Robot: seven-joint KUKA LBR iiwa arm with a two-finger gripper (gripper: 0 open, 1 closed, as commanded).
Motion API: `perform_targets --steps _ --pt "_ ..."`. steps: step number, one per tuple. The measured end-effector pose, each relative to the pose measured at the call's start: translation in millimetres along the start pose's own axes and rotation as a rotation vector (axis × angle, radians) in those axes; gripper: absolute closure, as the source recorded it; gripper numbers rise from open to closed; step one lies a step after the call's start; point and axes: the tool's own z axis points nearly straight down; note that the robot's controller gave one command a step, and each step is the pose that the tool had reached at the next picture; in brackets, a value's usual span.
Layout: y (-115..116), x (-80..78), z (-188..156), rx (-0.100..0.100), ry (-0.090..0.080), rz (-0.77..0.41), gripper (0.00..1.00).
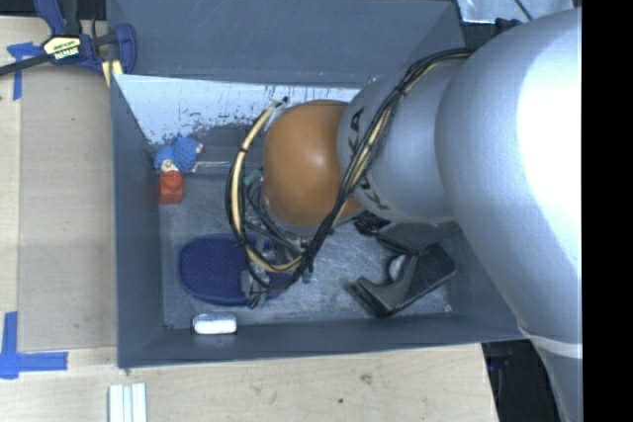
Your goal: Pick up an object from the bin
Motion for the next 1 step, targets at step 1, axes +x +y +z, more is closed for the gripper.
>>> perform_targets --steps 1 --pt "0.7 -4.0 -5.6 -0.003 -0.016 0.001 1.00"
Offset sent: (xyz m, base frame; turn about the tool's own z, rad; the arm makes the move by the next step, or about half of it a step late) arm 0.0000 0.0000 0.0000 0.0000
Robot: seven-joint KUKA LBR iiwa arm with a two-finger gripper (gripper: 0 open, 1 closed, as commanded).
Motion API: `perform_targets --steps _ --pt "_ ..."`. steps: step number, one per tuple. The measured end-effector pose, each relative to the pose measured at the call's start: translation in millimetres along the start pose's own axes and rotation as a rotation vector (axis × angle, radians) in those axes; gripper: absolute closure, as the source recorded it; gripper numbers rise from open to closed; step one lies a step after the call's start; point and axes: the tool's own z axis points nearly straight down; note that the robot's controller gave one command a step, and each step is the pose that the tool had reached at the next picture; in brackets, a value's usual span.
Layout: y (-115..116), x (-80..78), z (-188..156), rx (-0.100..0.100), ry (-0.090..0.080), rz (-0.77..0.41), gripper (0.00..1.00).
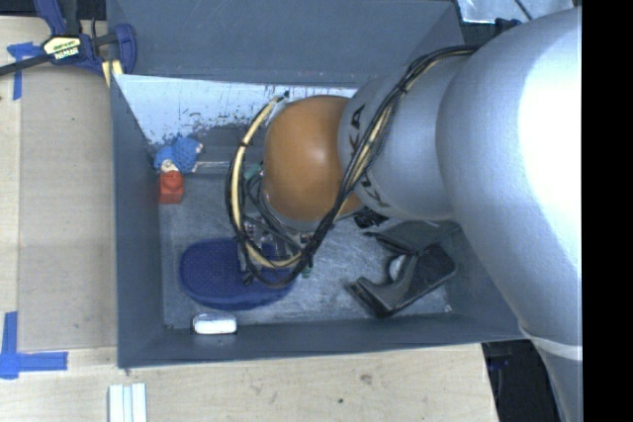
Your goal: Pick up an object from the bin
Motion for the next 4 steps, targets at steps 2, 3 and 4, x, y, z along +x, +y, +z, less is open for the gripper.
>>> perform_targets --steps 2,3,4 --pt "-0.3 7.3 -111.4 0.002 0.008 -0.022 0.00" --pt "-1.8 -13.3 4.1 0.004 0.017 0.060 0.00" --pt "-1.3 -17.5 -1.6 0.001 0.002 0.063 1.00"
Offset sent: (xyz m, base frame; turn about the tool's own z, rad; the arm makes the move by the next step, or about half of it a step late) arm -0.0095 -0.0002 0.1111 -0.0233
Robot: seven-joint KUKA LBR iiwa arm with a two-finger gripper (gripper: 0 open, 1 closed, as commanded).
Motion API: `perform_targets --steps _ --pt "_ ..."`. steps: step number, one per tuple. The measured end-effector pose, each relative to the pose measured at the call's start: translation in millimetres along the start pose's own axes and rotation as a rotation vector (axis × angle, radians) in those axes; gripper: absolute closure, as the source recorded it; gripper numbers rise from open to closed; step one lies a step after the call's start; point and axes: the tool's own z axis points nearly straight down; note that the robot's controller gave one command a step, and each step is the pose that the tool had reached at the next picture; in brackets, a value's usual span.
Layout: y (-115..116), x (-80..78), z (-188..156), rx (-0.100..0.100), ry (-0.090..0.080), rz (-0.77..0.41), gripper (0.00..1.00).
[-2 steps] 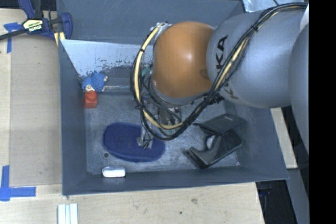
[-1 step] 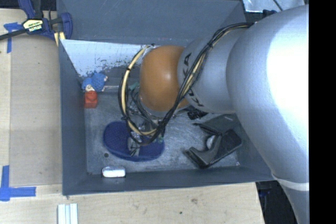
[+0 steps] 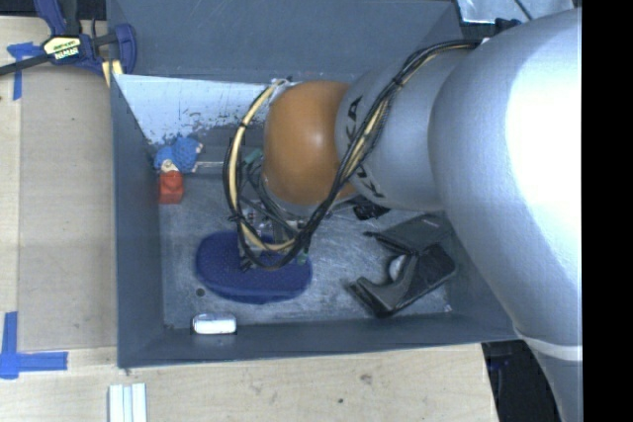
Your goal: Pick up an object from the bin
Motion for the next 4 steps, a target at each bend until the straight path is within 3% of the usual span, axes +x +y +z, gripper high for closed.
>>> perform_targets --steps 1,2,3,4 --pt "-10.0 9.7 -127.6 0.000 -0.001 -0.058 1.00" --pt "-10.3 10.9 -122.6 0.002 0.006 -0.058 0.00" --pt "5.3 43.7 -0.5 0.006 0.015 0.145 0.00" --pt "57.8 50.4 3.2 0.000 -0.001 -0.088 0.00"
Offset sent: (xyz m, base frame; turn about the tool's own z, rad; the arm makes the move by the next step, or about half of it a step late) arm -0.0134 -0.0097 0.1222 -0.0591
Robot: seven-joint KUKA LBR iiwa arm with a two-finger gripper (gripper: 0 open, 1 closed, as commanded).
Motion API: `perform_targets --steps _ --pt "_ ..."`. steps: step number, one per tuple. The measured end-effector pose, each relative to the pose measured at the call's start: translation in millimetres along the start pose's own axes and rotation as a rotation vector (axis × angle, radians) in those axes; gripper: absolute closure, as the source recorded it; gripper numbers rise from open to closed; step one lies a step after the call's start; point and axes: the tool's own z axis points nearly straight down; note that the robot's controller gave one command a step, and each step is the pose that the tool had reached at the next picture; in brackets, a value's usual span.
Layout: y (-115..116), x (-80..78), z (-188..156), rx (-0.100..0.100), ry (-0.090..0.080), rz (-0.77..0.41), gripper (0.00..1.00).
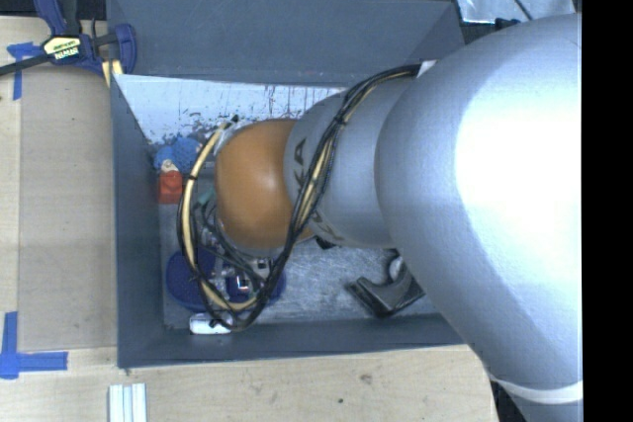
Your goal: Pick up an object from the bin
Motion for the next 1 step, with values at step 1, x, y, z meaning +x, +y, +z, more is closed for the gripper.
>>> perform_targets --steps 1 --pt "-0.2 -2.2 -1.5 -0.002 -0.005 0.004 1.00"
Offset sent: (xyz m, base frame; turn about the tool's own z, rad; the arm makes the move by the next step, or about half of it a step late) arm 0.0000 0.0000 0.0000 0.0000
